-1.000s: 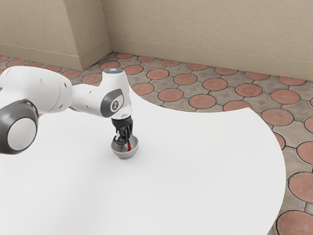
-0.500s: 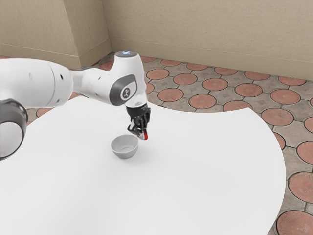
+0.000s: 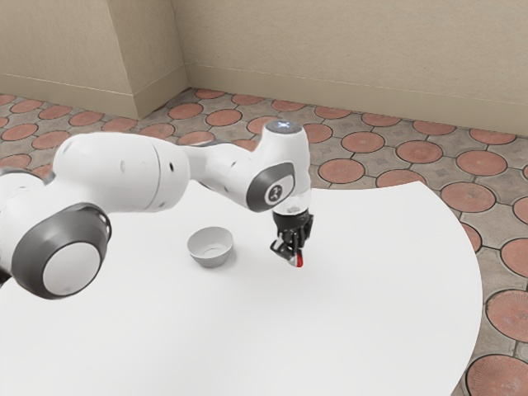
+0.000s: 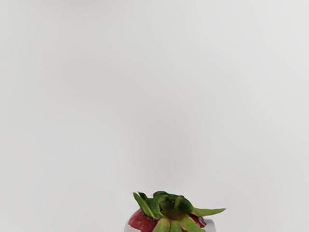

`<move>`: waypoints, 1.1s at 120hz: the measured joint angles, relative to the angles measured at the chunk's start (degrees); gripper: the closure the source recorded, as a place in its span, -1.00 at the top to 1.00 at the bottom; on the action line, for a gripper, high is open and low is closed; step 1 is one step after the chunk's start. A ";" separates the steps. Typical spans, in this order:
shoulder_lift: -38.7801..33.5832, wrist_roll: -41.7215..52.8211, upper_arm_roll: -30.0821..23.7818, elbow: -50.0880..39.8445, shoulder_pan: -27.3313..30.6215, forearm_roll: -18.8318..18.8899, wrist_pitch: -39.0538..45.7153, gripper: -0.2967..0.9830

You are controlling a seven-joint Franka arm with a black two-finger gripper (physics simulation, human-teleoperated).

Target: Take strawberry from the bowl

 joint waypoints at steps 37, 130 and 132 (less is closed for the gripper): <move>2.32 0.07 -0.42 1.08 0.07 -0.06 0.40 -0.55; -30.27 26.86 1.48 0.38 12.17 0.85 -23.70 0.47; -31.11 28.69 0.68 0.23 13.90 0.95 -24.56 0.48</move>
